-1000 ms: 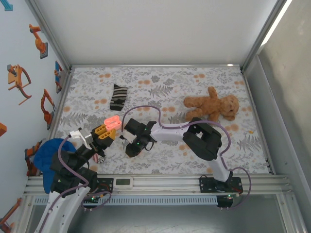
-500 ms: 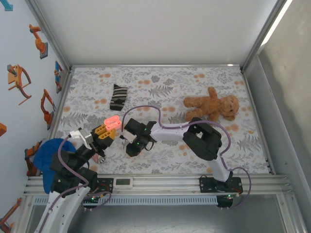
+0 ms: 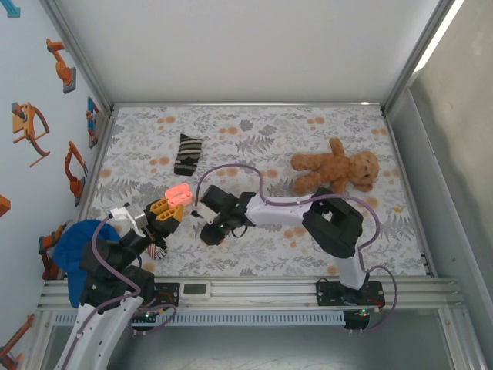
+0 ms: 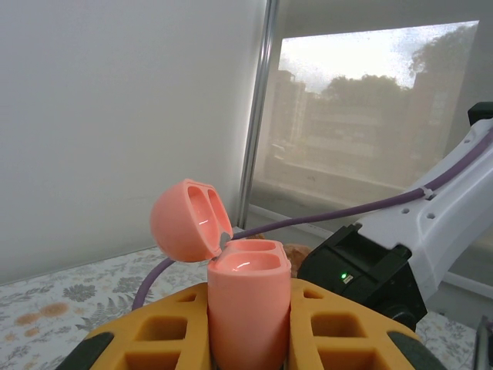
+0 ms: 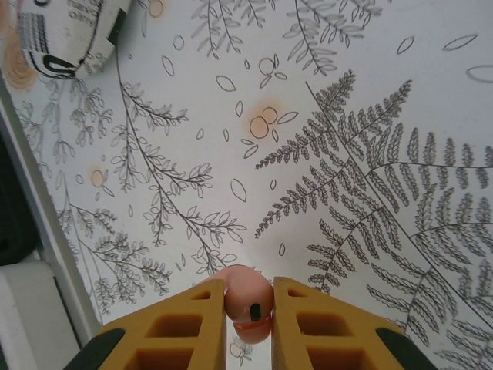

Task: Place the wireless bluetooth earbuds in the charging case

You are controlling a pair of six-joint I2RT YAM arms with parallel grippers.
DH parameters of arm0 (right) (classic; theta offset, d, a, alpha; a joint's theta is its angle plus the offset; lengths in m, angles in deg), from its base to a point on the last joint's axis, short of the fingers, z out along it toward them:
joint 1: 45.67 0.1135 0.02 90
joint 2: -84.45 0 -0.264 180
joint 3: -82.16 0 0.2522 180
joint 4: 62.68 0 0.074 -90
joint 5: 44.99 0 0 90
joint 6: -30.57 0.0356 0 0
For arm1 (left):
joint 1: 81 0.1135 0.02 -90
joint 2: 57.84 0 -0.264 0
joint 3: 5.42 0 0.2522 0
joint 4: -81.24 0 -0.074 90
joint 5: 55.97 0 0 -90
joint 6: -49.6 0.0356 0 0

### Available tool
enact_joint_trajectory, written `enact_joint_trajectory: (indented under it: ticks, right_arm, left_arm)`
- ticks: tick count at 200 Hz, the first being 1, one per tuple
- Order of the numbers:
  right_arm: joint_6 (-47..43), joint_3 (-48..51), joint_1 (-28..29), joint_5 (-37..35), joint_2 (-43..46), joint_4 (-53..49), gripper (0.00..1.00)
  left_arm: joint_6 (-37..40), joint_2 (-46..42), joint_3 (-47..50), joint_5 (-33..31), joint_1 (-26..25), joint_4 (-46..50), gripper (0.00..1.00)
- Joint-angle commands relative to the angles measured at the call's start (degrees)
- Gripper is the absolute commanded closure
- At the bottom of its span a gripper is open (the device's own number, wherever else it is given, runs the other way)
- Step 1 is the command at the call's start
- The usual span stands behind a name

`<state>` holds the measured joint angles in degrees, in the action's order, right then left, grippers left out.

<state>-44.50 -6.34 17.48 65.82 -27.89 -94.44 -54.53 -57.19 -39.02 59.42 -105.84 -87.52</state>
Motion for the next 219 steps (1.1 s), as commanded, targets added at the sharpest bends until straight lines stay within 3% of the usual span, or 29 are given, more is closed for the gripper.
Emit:
enact_joint_trajectory:
  ticks: [1, 135, 219]
  right_arm:
    - [-0.9, 1.4, -0.9, -2.8, 4.8, 1.1, 0.82]
    - [-10.0, 6.3, -3.4, -16.1, 27.0, -0.4, 0.83]
    - [-12.2, 7.9, -4.1, -20.8, 36.9, -0.2, 0.84]
  left_arm:
    - [0.8, -0.6, -1.3, -0.4, -0.2, -0.9, 1.0]
    - [0.1, 4.4, -0.5, -1.9, -0.2, -3.7, 1.0]
    - [-0.2, 8.0, 0.5, -3.8, -0.2, -8.6, 1.0]
